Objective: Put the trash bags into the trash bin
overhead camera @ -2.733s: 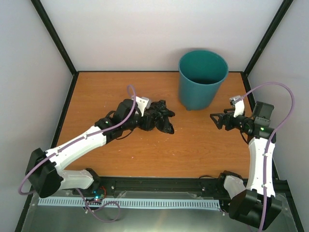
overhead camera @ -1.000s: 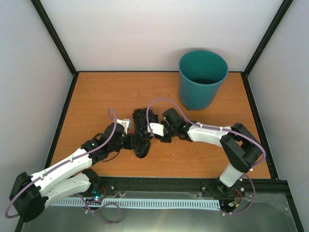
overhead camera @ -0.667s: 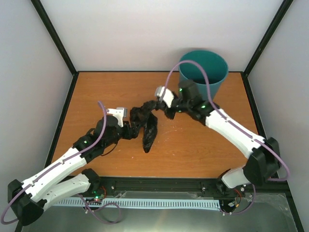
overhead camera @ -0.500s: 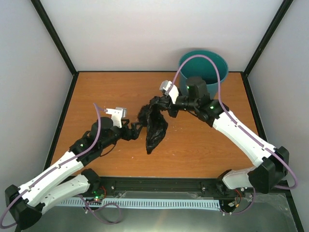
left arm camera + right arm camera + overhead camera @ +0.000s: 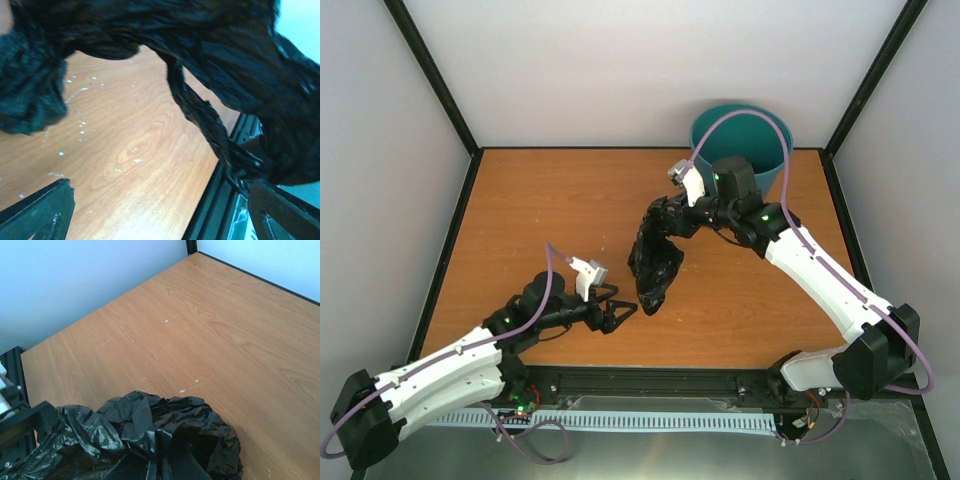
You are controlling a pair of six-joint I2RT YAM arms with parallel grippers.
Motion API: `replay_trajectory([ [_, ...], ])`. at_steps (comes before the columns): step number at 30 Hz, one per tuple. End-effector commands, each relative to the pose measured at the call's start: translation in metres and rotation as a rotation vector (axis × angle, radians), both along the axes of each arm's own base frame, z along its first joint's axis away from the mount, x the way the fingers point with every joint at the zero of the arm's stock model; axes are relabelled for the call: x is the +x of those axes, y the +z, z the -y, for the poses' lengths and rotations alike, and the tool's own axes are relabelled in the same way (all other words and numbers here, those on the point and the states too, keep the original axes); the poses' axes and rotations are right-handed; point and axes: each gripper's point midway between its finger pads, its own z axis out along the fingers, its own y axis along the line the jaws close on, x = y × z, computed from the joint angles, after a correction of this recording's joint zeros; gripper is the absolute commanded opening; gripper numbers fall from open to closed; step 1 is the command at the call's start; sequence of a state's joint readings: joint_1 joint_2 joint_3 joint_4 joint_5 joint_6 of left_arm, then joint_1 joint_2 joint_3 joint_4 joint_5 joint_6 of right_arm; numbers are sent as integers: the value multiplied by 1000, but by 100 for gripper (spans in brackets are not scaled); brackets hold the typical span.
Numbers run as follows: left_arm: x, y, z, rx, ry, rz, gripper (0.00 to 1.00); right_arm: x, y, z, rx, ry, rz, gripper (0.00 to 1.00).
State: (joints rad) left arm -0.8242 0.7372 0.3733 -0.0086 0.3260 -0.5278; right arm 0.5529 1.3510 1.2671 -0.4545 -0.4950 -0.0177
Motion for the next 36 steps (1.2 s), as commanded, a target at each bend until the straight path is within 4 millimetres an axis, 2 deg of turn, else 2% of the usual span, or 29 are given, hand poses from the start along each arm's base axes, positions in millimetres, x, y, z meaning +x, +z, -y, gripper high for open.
replay_trajectory([
  [1, -18, 19, 17, -106, -139, 116, 95, 2, 11, 4, 28, -38, -21, 3],
  [3, -24, 24, 24, -135, -175, 155, 96, 2, 13, 4, 33, -34, -21, 3],
  [7, -31, 43, 57, -153, -239, 318, 100, -1, 20, 4, 46, -19, -10, 3],
  [8, -25, 52, 65, -143, -224, 347, 99, 0, 20, 4, 43, -19, -12, 3],
  [12, 1, 61, 83, -115, -156, 399, 98, 1, 15, 4, 31, -22, -31, 3],
  [13, 15, 61, 83, -93, -85, 389, 96, 1, 14, 5, 30, -22, -34, 3],
  [14, 24, 57, 83, -65, -37, 369, 90, 1, 14, 7, 28, -25, -34, 3],
  [15, 43, 52, 76, -7, 70, 347, 80, 1, 15, 9, 28, -29, -30, 3],
  [17, 67, 39, 62, 109, 215, 314, 61, 2, 19, 15, 30, -41, -24, 3],
  [19, 81, 30, 43, 199, 323, 281, 42, 5, 24, 26, 35, -64, -10, 3],
  [21, 93, 25, 18, 252, 429, 229, 19, 11, 28, 43, 33, -107, 6, 3],
  [22, 100, 23, -1, 287, 501, 192, 4, 18, 28, 54, 27, -142, 11, 3],
  [23, 108, 23, -22, 320, 581, 154, 1, 25, 32, 65, 24, -181, 19, 3],
  [24, 115, 32, -45, 342, 658, 143, 1, 32, 39, 79, 33, -220, 28, 3],
  [25, 122, 51, -64, 349, 729, 158, 1, 40, 54, 93, 54, -255, 48, 3],
  [27, 128, 93, -86, 333, 813, 221, 1, 51, 83, 122, 108, -319, 75, 3],
  [29, 130, 143, -91, 297, 835, 301, 1, 52, 107, 136, 146, -336, 106, 3],
  [31, 131, 178, -87, 293, 804, 358, 4, 44, 119, 138, 149, -327, 140, 3],
  [33, 133, 189, -70, 303, 726, 371, 10, 32, 112, 134, 163, -288, 136, 3],
  [34, 134, 186, -60, 315, 678, 361, 13, 27, 104, 131, 168, -267, 120, 3],
  [36, 134, 163, -38, 335, 576, 314, 16, 16, 73, 128, 154, -234, 69, 3],
])
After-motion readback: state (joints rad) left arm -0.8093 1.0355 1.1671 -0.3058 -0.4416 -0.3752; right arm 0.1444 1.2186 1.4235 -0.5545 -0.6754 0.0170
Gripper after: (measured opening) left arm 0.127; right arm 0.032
